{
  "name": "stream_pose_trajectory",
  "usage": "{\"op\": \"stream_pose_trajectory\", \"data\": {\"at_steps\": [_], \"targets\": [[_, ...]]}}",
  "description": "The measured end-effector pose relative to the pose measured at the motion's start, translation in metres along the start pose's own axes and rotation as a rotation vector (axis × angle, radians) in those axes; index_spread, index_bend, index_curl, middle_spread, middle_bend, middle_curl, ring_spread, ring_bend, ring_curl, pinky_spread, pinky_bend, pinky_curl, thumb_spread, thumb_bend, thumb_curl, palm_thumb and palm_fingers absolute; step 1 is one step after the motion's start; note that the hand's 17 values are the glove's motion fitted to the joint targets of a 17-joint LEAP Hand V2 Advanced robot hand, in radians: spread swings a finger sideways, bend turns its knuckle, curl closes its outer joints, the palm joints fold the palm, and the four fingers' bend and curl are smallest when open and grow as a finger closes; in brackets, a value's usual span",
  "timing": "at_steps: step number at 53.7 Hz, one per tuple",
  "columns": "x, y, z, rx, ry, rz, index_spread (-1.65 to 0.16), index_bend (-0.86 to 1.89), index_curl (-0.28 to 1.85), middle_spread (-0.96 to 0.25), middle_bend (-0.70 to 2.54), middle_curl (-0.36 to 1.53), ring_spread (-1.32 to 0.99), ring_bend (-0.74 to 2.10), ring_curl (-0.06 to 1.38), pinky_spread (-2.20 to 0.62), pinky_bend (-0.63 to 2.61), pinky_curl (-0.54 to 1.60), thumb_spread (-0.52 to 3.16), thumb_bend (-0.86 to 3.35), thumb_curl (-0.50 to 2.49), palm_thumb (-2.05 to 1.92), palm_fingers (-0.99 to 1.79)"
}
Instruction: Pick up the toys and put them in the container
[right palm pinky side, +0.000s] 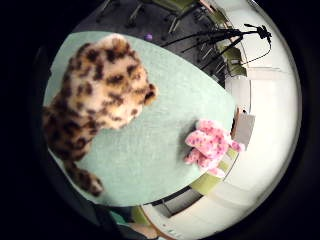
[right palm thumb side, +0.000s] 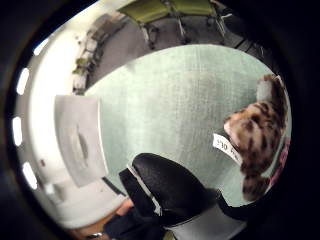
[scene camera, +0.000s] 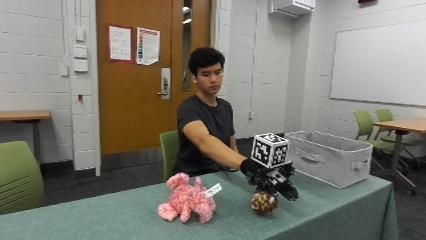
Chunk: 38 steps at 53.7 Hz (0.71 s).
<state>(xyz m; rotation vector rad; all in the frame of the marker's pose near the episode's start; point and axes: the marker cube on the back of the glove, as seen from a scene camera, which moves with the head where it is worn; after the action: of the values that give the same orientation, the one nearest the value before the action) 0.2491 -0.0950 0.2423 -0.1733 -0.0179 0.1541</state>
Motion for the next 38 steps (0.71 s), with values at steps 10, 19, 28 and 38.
{"op": "stream_pose_trajectory", "data": {"at_steps": [10,19,28,38], "targets": [[0.008,-0.01,0.027,-0.038,-0.004,0.025,-0.24,0.19,0.48,-0.1,0.29,0.42,-0.32,0.32,0.26,-0.04,0.39,0.3,0.93,-0.1,0.17,-0.13,0.0],[0.015,-0.019,0.036,-0.009,0.018,0.042,-0.26,0.21,0.49,-0.11,0.26,0.41,-0.34,0.31,0.27,-0.02,0.36,0.31,0.95,-0.09,0.17,-0.12,0.05],[0.02,-0.026,0.038,0.142,-0.008,0.06,-0.3,0.31,0.51,-0.17,0.25,0.41,-0.42,0.52,0.32,-0.09,0.32,0.29,0.99,-0.05,0.18,-0.06,0.52],[0.014,-0.028,0.033,0.258,-0.008,0.05,-0.31,0.61,0.64,-0.32,0.52,0.52,-0.48,0.89,0.46,-0.29,0.19,0.27,1.09,0.0,0.22,0.02,1.28]]}}
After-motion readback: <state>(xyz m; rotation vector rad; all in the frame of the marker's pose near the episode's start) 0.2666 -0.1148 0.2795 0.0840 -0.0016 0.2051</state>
